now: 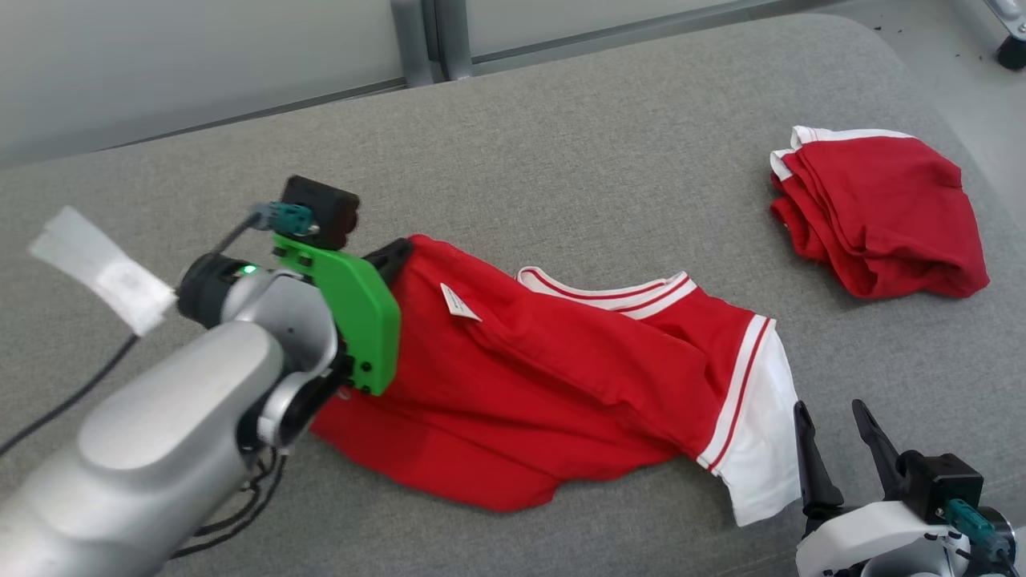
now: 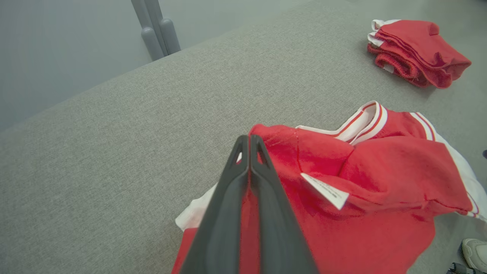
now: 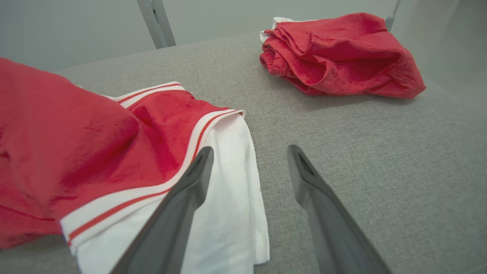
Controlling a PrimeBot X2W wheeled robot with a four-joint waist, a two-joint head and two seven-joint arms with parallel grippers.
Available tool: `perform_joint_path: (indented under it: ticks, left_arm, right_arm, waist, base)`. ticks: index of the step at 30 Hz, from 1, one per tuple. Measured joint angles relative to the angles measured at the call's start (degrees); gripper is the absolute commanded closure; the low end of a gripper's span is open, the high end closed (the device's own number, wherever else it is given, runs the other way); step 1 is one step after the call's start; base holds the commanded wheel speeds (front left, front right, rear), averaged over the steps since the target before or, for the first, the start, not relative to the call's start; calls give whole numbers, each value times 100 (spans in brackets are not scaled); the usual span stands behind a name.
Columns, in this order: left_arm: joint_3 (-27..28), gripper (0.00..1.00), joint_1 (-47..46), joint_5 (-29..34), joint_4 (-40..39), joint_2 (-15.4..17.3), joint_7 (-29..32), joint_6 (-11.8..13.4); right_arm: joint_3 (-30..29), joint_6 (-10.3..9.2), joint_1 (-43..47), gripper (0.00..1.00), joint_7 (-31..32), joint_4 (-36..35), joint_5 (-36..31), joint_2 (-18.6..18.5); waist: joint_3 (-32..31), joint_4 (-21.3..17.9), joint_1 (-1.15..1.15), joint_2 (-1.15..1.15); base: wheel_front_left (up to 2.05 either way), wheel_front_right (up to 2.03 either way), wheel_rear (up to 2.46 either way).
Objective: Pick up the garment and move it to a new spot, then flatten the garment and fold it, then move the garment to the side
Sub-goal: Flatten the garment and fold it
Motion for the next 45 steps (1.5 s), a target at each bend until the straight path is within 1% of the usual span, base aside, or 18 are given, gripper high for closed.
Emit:
perform_joint_path:
  ticks: [5,7,10,13,16,19,22,24,26,32,36,38,39,40,41,42,43,45]
  left_arm:
    - [332,100,-18,-282,-857,915,348,177]
    - [553,100,51,-542,-1250,1214,377,286]
    - [846,100,332,-939,-1792,1586,408,460]
    - [1076,100,684,-1206,-2260,1912,224,658]
    - [1145,100,1266,-1382,-2640,2081,-103,855]
    - [1092,100,1976,-1574,-2820,2118,-475,949]
    - [971,100,2657,-1619,-2710,2127,-915,1020]
    - [940,100,3013,-1675,-2543,2009,-1229,1024]
    - [939,100,3301,-1798,-2337,1781,-1517,1014]
    - [1116,100,3838,-2178,-1575,1122,-2216,759]
    - [1161,100,4053,-2281,-1034,820,-2469,526]
    - [1185,100,4091,-2292,-887,750,-2541,453]
    - [1191,86,4108,-2291,-846,727,-2564,417]
    - [1198,86,4125,-2292,-794,700,-2579,385]
    - [1210,63,4139,-2291,-748,662,-2615,360]
    - [1220,35,4144,-2288,-717,634,-2628,334]
    - [1237,1,4144,-2273,-700,606,-2665,315]
    - [1298,0,4144,-2231,-686,517,-2728,286]
  right_arm:
    - [-94,0,101,0,0,-49,-140,2]
    - [-192,0,129,0,0,-71,-158,-1]
    - [-200,-1,232,0,1,-105,-190,-4]
    - [-191,0,232,0,1,-149,-226,2]
    - [-198,0,212,0,1,-179,-234,0]
    - [-189,0,207,0,0,-220,-245,0]
    - [-177,0,208,0,0,-237,-281,2]
    - [-234,0,213,0,1,-257,-309,1]
    - [-269,0,221,0,0,-258,-332,-2]
    - [-278,0,268,0,0,-261,-402,1]
    - [-280,0,336,0,1,-283,-435,1]
    - [-276,0,350,0,0,-283,-450,-1]
    - [-272,0,356,0,0,-283,-464,0]
    - [-269,0,361,0,1,-283,-468,1]
    - [-264,-1,362,0,1,-285,-468,0]
    - [-259,-1,365,0,0,-285,-468,0]
    - [-253,0,372,0,0,-285,-468,0]
    - [-227,0,392,0,0,-287,-470,1]
  waist:
    - [-163,122,0,0]
    - [-213,189,0,0]
    - [-281,314,0,0]
    - [-327,445,0,0]
    - [-342,557,0,0]
    - [-315,644,0,0]
    - [-273,702,0,0]
    - [-249,742,0,0]
    - [-236,792,0,0]
    - [-234,917,0,0]
    - [-272,978,0,0]
    - [-296,995,0,0]
    - [-303,1002,0,0]
    - [-307,1008,0,0]
    - [-309,1011,0,0]
    - [-313,1014,0,0]
    - [-316,1015,0,0]
    - [-328,1006,0,0]
  base:
    - [0,0,0]
    - [0,0,0]
    - [0,0,0]
    - [0,0,0]
    - [0,0,0]
    - [0,0,0]
    - [0,0,0]
    - [0,0,0]
    - [0,0,0]
    - [0,0,0]
    - [0,0,0]
    - [0,0,0]
    - [0,0,0]
    - [0,0,0]
    - [0,0,0]
    - [0,0,0]
    - [0,0,0]
    - [0,0,0]
